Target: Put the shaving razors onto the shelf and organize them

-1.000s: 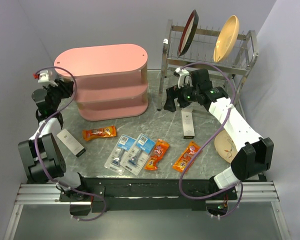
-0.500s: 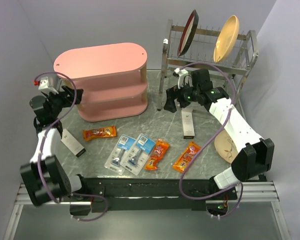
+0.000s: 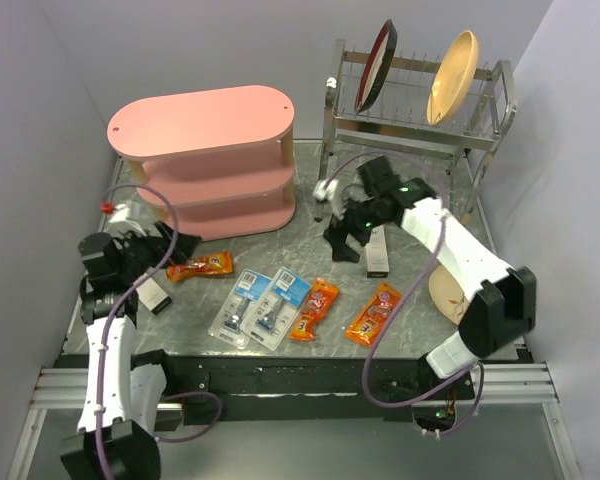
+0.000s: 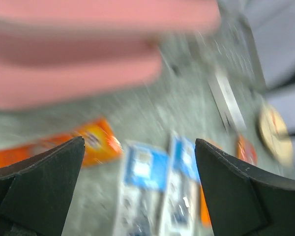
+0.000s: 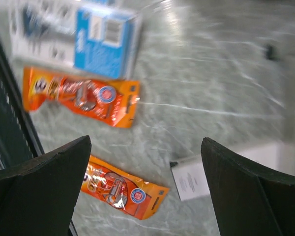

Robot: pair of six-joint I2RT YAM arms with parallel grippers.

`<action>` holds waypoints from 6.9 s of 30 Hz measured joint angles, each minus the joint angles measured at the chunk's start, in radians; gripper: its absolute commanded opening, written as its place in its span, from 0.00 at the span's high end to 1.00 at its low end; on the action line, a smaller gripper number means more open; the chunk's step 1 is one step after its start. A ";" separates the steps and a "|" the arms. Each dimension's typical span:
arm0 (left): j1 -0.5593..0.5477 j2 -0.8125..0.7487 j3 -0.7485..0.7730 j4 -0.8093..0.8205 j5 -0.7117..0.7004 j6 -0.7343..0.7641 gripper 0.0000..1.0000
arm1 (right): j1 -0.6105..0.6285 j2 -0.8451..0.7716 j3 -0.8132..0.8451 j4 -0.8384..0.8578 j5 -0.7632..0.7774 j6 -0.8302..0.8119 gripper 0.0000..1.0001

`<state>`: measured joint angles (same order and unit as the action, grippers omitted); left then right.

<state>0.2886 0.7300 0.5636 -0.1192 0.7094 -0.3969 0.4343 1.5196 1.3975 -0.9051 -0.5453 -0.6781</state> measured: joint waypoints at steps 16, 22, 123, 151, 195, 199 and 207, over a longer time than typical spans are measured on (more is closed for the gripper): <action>-0.491 0.250 -0.053 -0.022 0.091 0.044 0.37 | 0.131 0.138 0.023 -0.064 -0.026 -0.109 0.00; -0.633 0.381 -0.054 -0.035 0.022 -0.003 0.46 | 0.131 0.079 0.041 -0.055 -0.043 -0.006 0.00; -0.349 0.154 0.112 -0.169 -0.209 -0.042 0.01 | 0.423 0.291 -0.172 0.213 0.311 0.057 0.00; -0.198 0.129 0.085 -0.132 -0.197 -0.057 0.01 | 0.480 0.290 -0.188 0.185 0.321 0.186 0.00; -0.159 0.006 -0.014 -0.150 -0.117 -0.151 0.01 | 0.371 0.653 0.485 0.314 0.523 -0.192 0.35; -0.159 0.021 -0.053 -0.151 -0.107 -0.212 0.01 | 0.388 0.666 0.500 0.318 0.539 -0.196 0.23; -0.159 0.024 -0.058 -0.133 -0.092 -0.251 0.01 | 0.413 0.666 0.467 0.367 0.585 -0.163 0.02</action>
<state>0.1291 0.7540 0.5056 -0.2520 0.6178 -0.6479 0.8471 2.1860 1.8641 -0.5381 0.0395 -0.8406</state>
